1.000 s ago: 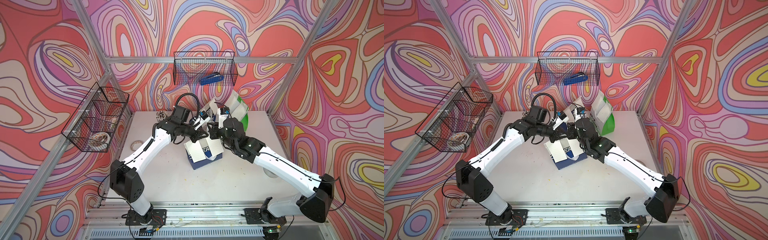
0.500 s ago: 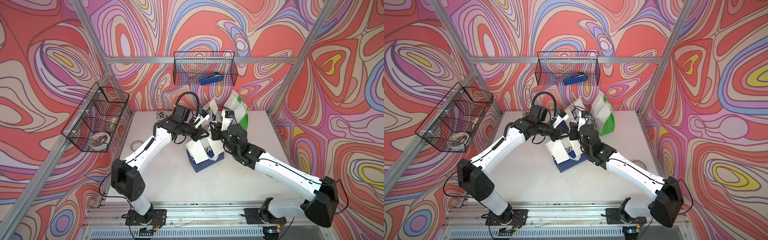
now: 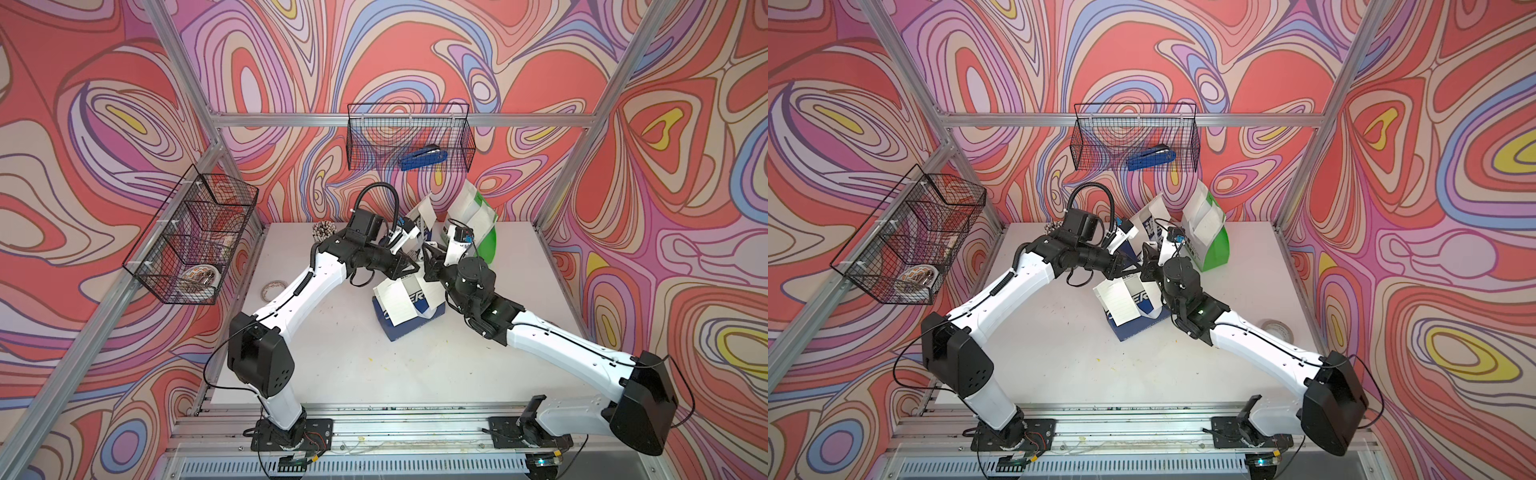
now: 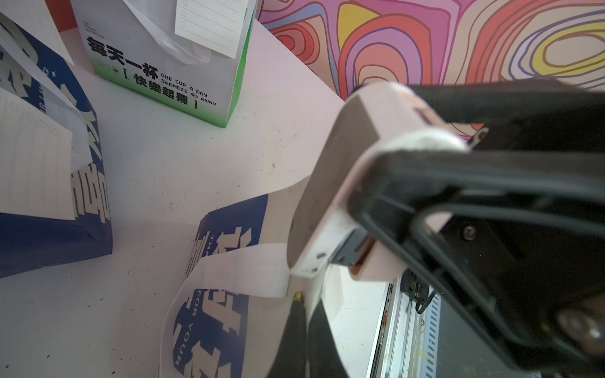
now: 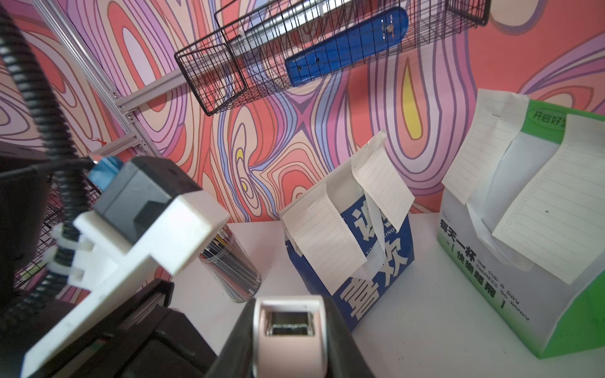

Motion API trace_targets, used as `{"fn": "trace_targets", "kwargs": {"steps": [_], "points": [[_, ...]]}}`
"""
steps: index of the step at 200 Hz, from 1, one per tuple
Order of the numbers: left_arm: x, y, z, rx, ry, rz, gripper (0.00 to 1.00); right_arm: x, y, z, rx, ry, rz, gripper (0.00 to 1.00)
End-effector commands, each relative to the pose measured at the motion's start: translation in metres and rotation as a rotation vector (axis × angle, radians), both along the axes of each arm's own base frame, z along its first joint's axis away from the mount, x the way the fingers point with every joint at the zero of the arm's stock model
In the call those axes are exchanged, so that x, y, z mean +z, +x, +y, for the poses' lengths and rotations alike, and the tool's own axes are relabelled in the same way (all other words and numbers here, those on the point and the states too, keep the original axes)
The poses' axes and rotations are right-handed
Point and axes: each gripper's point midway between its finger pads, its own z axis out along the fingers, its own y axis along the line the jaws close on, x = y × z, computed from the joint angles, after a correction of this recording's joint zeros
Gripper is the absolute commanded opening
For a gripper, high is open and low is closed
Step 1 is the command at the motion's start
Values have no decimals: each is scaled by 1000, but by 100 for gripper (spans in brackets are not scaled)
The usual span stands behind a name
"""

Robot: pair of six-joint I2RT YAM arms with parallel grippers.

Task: Staple the receipts to the bags
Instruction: Place the stapler in the takeout bag.

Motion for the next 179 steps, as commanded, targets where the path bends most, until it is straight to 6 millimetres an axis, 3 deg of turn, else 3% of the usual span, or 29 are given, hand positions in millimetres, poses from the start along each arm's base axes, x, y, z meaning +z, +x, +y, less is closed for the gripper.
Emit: {"fn": "trace_targets", "kwargs": {"steps": [1, 46, 84, 122, 179], "points": [[41, 3, -4, -18, -106, -65, 0, 47, -8, -1, 21, 70, -162, 8], [49, 8, 5, 23, -171, -26, 0, 42, -23, -4, 73, 84, -215, 8], [58, 3, 7, -1, -235, -48, 0, 28, -21, -13, 19, 87, -219, 8], [64, -3, 7, -24, -262, -70, 0, 38, -27, -16, 30, 151, -309, 8], [71, -7, 5, -41, -301, -77, 0, 24, -17, -1, 52, 159, -338, 7]]}}
